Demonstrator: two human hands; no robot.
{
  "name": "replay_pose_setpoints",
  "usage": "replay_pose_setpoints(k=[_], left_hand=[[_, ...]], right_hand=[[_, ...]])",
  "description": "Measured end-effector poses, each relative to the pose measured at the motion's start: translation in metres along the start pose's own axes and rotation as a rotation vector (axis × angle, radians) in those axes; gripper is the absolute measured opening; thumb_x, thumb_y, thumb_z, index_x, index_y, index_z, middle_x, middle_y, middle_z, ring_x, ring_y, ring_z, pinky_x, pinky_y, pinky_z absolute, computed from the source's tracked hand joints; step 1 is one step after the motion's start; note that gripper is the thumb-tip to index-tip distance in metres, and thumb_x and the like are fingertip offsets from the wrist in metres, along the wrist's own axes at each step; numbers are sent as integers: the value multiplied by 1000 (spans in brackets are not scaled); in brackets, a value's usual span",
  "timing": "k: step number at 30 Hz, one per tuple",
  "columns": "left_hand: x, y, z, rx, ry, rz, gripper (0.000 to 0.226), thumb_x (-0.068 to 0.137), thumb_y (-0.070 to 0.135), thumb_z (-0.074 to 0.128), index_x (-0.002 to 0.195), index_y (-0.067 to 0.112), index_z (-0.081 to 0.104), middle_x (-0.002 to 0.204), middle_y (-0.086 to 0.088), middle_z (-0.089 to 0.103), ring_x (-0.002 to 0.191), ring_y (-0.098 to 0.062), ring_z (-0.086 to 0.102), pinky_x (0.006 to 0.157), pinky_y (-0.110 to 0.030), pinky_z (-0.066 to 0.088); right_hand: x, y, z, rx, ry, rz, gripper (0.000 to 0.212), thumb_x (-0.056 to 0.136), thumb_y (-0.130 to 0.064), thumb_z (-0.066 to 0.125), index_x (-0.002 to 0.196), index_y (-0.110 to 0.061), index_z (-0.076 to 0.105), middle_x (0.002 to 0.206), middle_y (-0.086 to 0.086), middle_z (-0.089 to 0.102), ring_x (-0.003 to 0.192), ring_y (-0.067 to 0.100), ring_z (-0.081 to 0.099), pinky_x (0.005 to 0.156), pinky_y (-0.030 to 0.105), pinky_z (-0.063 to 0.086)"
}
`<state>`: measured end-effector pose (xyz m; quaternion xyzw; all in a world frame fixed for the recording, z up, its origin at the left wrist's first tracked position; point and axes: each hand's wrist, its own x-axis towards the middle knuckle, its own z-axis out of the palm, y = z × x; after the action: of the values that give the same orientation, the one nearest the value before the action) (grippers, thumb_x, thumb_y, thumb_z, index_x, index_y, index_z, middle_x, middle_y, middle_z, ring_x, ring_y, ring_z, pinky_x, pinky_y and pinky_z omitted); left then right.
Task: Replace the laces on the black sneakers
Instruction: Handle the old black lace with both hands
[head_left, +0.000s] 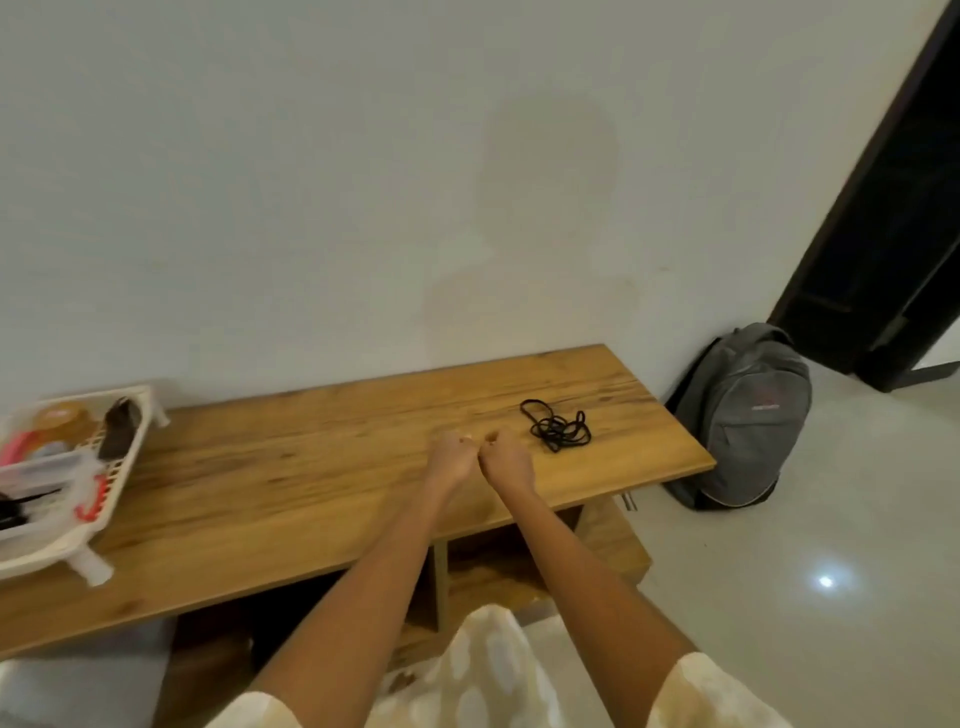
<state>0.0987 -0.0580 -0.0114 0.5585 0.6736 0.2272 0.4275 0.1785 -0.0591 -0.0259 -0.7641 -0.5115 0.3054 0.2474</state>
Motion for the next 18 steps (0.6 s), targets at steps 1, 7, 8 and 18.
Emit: replay_pose_setpoints(k=[1, 7, 8, 18], left_hand=[[9, 5, 14, 35, 7, 3, 27, 101, 17, 32, 86, 7, 53, 71, -2, 47, 59, -13, 41, 50, -26, 27], [63, 22, 70, 104, -34, -14, 24, 99, 16, 38, 117, 9, 53, 113, -9, 60, 92, -24, 54, 68, -27, 35], [71, 21, 75, 86, -32, -22, 25, 99, 14, 38, 119, 10, 53, 117, -9, 60, 96, -24, 56, 70, -28, 38], [77, 19, 55, 2, -17, 27, 25, 93, 5, 42, 111, 14, 57, 115, -13, 61, 101, -29, 60, 80, -35, 47]], right_hand=[[11, 13, -10, -16, 27, 9, 28, 97, -15, 42, 120, -9, 55, 119, 11, 60, 110, 26, 56, 84, 35, 47], [78, 84, -40, -167, 128, -48, 25, 96, -27, 50, 117, -14, 55, 124, 6, 52, 108, 23, 55, 82, 34, 48], [84, 93, -40, -201, 122, -46, 31, 95, -33, 53, 118, -13, 55, 124, 5, 50, 108, 22, 55, 81, 34, 48], [85, 92, -43, -77, 158, -200, 22, 94, -29, 56, 90, -10, 68, 83, -1, 54, 84, 18, 56, 65, 27, 36]])
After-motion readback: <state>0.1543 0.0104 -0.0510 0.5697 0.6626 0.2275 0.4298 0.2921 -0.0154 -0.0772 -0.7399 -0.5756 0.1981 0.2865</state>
